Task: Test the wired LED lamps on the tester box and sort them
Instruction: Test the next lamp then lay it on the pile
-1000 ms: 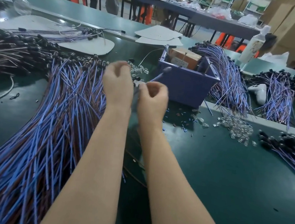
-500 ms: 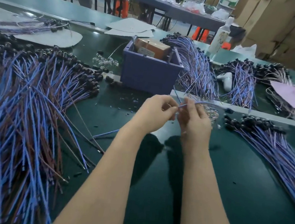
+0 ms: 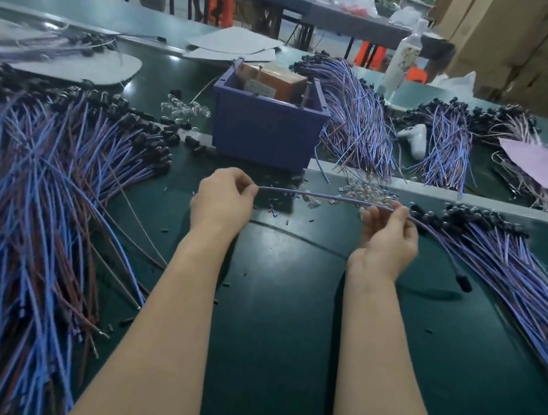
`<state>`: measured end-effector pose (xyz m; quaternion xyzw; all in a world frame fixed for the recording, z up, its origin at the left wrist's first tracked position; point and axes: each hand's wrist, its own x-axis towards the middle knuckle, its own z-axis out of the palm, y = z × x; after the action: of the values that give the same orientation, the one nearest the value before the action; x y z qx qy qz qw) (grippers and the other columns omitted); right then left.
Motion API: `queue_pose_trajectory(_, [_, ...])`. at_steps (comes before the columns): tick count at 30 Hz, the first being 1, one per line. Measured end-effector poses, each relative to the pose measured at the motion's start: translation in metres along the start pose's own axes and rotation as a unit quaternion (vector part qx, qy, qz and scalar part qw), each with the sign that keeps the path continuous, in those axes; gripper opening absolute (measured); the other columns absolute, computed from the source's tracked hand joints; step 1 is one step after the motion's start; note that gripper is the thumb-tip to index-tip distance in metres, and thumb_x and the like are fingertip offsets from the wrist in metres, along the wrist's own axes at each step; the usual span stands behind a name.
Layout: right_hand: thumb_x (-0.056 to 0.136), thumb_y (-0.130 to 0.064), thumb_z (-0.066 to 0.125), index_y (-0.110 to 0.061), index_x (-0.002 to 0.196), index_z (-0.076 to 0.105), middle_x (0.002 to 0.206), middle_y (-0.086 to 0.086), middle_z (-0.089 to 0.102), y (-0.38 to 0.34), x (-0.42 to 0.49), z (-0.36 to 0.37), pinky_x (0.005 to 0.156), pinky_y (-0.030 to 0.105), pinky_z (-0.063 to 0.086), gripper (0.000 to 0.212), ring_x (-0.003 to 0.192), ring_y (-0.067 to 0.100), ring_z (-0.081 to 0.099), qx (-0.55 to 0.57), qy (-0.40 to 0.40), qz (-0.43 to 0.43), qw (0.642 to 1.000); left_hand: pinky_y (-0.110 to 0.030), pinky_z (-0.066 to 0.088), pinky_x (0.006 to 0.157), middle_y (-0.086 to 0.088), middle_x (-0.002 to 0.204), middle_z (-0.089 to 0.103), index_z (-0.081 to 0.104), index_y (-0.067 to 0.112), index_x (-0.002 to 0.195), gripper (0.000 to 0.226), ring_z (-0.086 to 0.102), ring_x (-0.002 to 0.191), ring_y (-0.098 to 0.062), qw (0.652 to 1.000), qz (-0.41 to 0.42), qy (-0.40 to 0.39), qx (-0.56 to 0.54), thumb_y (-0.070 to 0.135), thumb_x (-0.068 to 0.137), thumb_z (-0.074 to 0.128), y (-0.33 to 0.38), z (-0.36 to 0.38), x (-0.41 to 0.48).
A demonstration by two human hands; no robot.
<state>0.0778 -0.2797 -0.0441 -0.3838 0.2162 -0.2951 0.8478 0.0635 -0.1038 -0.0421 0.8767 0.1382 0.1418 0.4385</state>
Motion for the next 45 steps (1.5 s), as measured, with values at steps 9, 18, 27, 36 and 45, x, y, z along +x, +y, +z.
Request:
queue_pose_trajectory(9, [0.099, -0.014, 0.047, -0.017, 0.084, 0.050, 0.075, 0.002, 0.062, 0.005, -0.004, 0.004, 0.053, 0.018, 0.050, 0.016, 0.058, 0.009, 0.059, -0.064, -0.075, 0.038, 0.994, -0.001, 0.042, 0.065, 0.010, 0.074, 0.068, 0.068, 0.020, 0.093, 0.016, 0.063, 0.076, -0.004, 0.990, 0.026, -0.057, -0.128, 0.014, 0.094, 0.054, 0.003, 0.004, -0.002])
queue_pose_trajectory(18, [0.096, -0.024, 0.053, -0.007, 0.084, 0.063, 0.063, -0.001, 0.067, 0.009, -0.017, 0.008, 0.052, 0.014, 0.050, 0.023, 0.052, 0.005, 0.058, -0.129, -0.231, 0.139, 0.954, -0.029, 0.051, 0.090, 0.005, 0.075, 0.069, 0.067, 0.020, 0.090, 0.015, 0.067, 0.079, -0.009, 0.967, 0.100, -0.137, -0.190, 0.010, 0.093, 0.056, 0.011, 0.003, -0.010])
queue_pose_trajectory(27, [0.096, -0.010, 0.052, -0.009, 0.075, 0.058, 0.049, -0.007, 0.062, 0.003, -0.013, 0.007, 0.052, 0.012, 0.051, 0.022, 0.046, 0.002, 0.057, -0.045, -0.154, 0.073, 0.984, -0.004, 0.043, 0.057, 0.004, 0.079, 0.071, 0.065, 0.019, 0.091, 0.016, 0.063, 0.079, -0.008, 0.991, 0.003, -0.012, -0.136, 0.011, 0.094, 0.051, -0.002, 0.003, -0.001])
queue_pose_trajectory(36, [0.094, -0.006, 0.055, -0.006, 0.075, 0.056, 0.054, -0.002, 0.066, 0.008, -0.024, 0.014, 0.054, 0.015, 0.054, 0.019, 0.055, 0.009, 0.067, 0.010, -0.157, 0.141, 0.977, -0.022, 0.040, 0.098, -0.004, 0.122, 0.062, 0.066, 0.017, 0.113, 0.026, 0.056, 0.112, -0.014, 0.990, 0.059, -0.060, -0.110, 0.016, 0.089, 0.059, 0.012, 0.008, -0.011])
queue_pose_trajectory(45, [0.092, -0.017, 0.059, -0.015, 0.069, 0.059, 0.050, -0.010, 0.060, 0.020, -0.053, 0.025, 0.043, 0.014, 0.037, 0.023, 0.042, 0.001, 0.051, -0.221, -0.262, 0.072, 0.937, -0.037, 0.052, 0.081, -0.009, 0.084, 0.066, 0.065, 0.007, 0.089, 0.020, 0.061, 0.080, -0.022, 0.944, 0.021, -0.063, -0.324, 0.014, 0.098, 0.048, 0.030, 0.022, -0.022])
